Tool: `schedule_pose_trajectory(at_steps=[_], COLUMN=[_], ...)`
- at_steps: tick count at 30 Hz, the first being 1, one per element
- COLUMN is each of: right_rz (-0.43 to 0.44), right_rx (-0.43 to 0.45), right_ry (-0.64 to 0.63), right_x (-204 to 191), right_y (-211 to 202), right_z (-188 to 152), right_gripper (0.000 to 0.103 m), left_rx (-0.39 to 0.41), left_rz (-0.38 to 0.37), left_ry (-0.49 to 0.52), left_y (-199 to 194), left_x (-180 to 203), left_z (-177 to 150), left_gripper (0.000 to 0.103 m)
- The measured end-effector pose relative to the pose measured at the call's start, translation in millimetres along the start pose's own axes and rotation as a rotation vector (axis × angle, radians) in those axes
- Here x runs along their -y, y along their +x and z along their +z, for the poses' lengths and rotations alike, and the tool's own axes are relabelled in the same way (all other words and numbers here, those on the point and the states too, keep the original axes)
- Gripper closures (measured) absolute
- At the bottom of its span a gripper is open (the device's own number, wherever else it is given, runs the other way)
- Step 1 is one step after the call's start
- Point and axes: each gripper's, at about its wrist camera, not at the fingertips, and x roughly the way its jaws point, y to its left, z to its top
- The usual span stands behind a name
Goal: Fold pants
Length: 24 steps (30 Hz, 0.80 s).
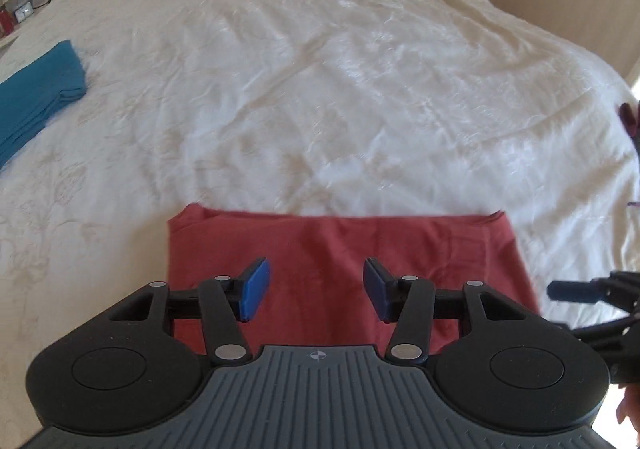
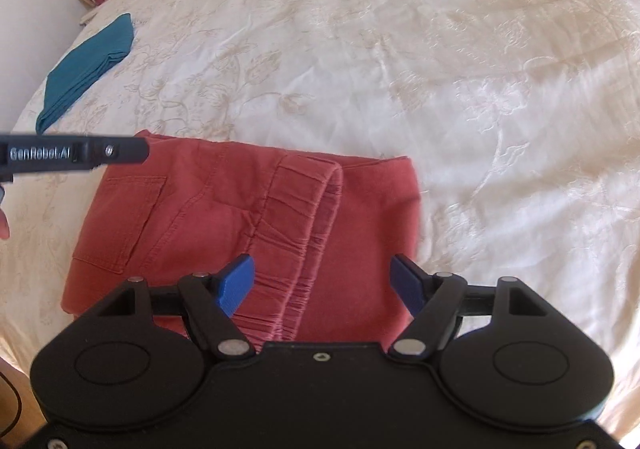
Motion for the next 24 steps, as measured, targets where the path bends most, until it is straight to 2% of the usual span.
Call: schedule_pose_trajectory(at_steps=[3, 5, 8, 12, 14, 18, 20, 24], right_rz=[0.055, 0.051, 0.043, 0.052, 0.055, 0.062, 0.1, 0.103], right_rx=[-0.054, -0.079, -0.107, -0.116, -0.118, -0.106, -0.13, -0.149], right_ry=[0.045, 0.088, 0.164, 0.231, 0.236, 0.201, 0.212, 0.166], right_x=[-4, -4, 5, 12, 11, 2, 1, -7], right_y=[19, 30, 44, 53, 56, 61, 63, 60], right_z=[-1, -3, -5, -5, -4, -5, -5, -1], right_gripper=[0.027, 0.027, 0.027, 0.022, 0.018, 0.017, 0.02, 0.045], left_rx=[-0.08, -0.111, -0.142, -0.191, -0.193, -0.143, -0.125, -0.085], left_rz=[0.029, 0.034, 0.032, 0.027, 0.012, -0.001, 0.002, 0.017], left_ry=[-0.044, -0.069, -0.038, 0.001, -0.024, -0.071, -0.088, -0.132], left_y=[7, 12, 21, 43, 44, 30, 21, 3], left_x=[-31, -41, -43, -41, -46, -56, -60, -72], left_z=[-30, -46, -63, -67, -62, -59, -60, -65], left_gripper=[0.053, 0.053, 0.049, 0.046, 0.046, 0.046, 0.046, 0.046])
